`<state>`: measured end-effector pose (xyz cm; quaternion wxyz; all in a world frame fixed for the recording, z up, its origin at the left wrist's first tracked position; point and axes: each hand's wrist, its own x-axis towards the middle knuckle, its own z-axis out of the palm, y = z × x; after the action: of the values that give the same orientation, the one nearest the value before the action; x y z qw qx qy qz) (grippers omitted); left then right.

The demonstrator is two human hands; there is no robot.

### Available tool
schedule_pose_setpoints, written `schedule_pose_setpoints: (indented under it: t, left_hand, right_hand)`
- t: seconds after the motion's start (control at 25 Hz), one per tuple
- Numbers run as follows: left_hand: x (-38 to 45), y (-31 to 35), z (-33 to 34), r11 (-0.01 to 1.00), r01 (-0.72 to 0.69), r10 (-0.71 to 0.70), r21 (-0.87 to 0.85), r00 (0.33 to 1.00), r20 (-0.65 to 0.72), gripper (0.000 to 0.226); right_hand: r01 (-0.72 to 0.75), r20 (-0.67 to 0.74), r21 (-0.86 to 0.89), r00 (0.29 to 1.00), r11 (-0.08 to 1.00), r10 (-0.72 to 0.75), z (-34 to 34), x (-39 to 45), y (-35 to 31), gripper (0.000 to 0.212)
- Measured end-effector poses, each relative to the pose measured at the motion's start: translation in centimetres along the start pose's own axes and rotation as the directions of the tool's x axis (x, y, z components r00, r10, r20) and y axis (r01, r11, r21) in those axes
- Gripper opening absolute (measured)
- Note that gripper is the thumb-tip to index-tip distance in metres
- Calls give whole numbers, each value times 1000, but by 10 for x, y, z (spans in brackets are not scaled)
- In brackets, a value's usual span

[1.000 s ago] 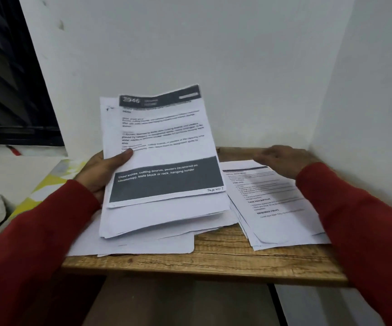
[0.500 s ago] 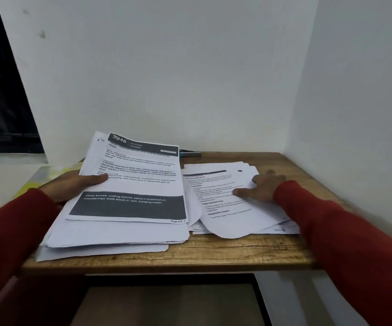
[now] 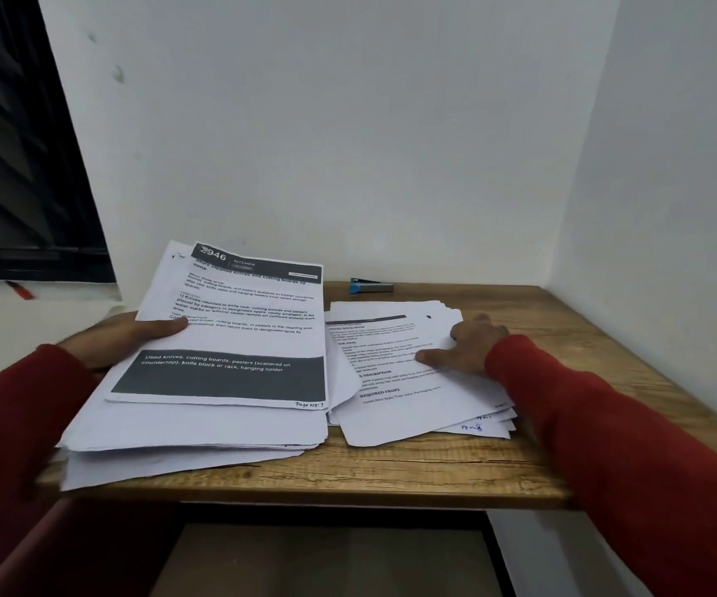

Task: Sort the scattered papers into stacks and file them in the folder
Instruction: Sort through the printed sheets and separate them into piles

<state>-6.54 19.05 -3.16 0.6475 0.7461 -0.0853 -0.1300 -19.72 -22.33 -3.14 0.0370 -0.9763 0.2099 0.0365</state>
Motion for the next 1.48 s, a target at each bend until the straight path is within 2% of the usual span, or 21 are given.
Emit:
schedule_pose_setpoints:
  t: [0.08, 0.16, 0.28, 0.4, 0.44, 0.52, 0.64, 0.84, 0.96, 1.08, 1.2, 1.32, 1.48]
  left_hand:
    - [1, 2, 0, 1000, 0, 0, -12, 1000, -16, 28]
    - [3, 5, 2, 1000, 8, -8, -20, 1000, -5, 34]
    - [5, 14, 8, 999, -11, 12, -40, 1000, 27, 29]
    - [5, 21, 15, 999, -36, 36, -33, 999, 21, 22]
    - [6, 22, 17, 999, -38, 39, -38, 999, 19, 21]
    - [6, 23, 20, 998, -39, 40, -44, 999, 23, 22]
    - [3, 24, 15, 998, -53, 53, -40, 998, 18, 24]
    - [-2, 29, 3, 996, -51, 51, -68, 999, -9, 22]
    - [-2, 26, 14, 996, -43, 44, -82, 999, 14, 24]
    - [-3, 22, 36, 993, -4, 17, -117, 994, 111, 29]
    - [0, 19, 45, 977, 37, -6, -209, 989, 148, 43]
    - [7, 16, 33, 954, 107, -76, -281, 990, 118, 28]
    - [10, 8, 20, 954, 146, -134, -262, 989, 63, 37]
  right_hand:
    - [-9, 7, 30, 1000, 1000, 9, -3, 1, 12, 96]
    - [-18, -4, 75, 1000, 997, 18, -5, 0, 22, 110]
    - [70, -140, 45, 988, 997, -63, 0, -4, 22, 124]
    - [367, -203, 123, 919, 922, -339, 2, -31, -15, 86]
    - [446, -175, 131, 890, 886, -422, 2, -40, -31, 76]
    - [504, -78, 89, 863, 859, -499, 9, -44, -50, 66]
    - [488, 89, -5, 869, 873, -486, 13, -35, -46, 61]
    - [450, 133, -35, 887, 892, -442, 6, -26, -22, 61]
    - [445, 45, -3, 895, 895, -445, 4, -23, -24, 59]
    - [491, -81, 25, 869, 871, -488, -2, -12, -39, 53]
    - [542, -14, 2, 840, 840, -542, 1, -7, -58, 50]
    - [582, 13, -3, 813, 813, -582, 9, -12, -72, 49]
    - [585, -3, -26, 811, 811, -585, 19, -14, -98, 41]
